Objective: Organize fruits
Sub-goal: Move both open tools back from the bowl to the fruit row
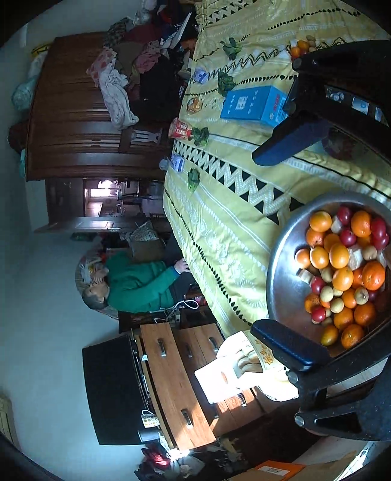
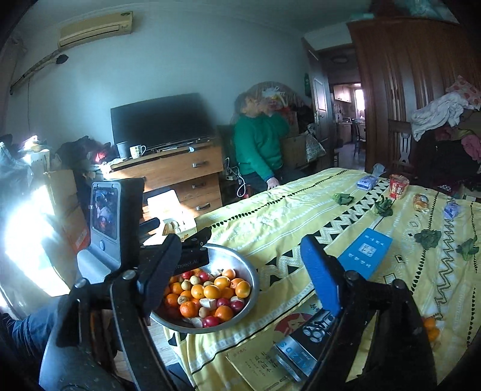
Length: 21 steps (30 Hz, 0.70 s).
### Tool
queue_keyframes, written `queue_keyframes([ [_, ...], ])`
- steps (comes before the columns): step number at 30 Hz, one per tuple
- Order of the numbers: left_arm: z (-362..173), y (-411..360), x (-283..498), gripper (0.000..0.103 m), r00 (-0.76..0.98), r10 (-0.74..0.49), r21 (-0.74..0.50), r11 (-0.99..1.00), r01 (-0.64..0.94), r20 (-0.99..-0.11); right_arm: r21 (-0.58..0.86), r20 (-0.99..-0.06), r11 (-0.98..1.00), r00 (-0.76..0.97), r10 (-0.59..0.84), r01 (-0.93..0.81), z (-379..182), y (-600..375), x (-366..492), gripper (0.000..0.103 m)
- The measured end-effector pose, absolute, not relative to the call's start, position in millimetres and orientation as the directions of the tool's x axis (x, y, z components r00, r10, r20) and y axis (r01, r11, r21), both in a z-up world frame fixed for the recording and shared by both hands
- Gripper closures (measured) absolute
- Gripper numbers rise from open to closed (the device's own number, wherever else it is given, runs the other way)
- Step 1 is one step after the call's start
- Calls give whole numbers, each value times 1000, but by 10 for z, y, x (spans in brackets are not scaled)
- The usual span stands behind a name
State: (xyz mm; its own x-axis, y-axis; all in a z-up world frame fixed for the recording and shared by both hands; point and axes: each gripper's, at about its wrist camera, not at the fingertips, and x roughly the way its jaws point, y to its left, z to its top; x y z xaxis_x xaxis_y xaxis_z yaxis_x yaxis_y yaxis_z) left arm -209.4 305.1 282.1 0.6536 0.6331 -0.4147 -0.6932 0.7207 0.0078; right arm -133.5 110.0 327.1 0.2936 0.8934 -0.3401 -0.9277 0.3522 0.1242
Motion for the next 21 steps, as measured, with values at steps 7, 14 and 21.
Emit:
queue_keyframes([
  [7,2892,2445,-1776,0,705,599,47,774,-632,-380,23,-314,495,464,828,-868,3161,404,-1341,15],
  [14,2794,1730,-1366,0,842,371,-25,910,-413,-392,-80,-350,741,715,605,-667,2917,-254,-1220,0],
  [21,2461,816,-869,0,871,161,-1,983,-183,-464,12,-453,837,743,493,-547,2488,-898,-915,0],
])
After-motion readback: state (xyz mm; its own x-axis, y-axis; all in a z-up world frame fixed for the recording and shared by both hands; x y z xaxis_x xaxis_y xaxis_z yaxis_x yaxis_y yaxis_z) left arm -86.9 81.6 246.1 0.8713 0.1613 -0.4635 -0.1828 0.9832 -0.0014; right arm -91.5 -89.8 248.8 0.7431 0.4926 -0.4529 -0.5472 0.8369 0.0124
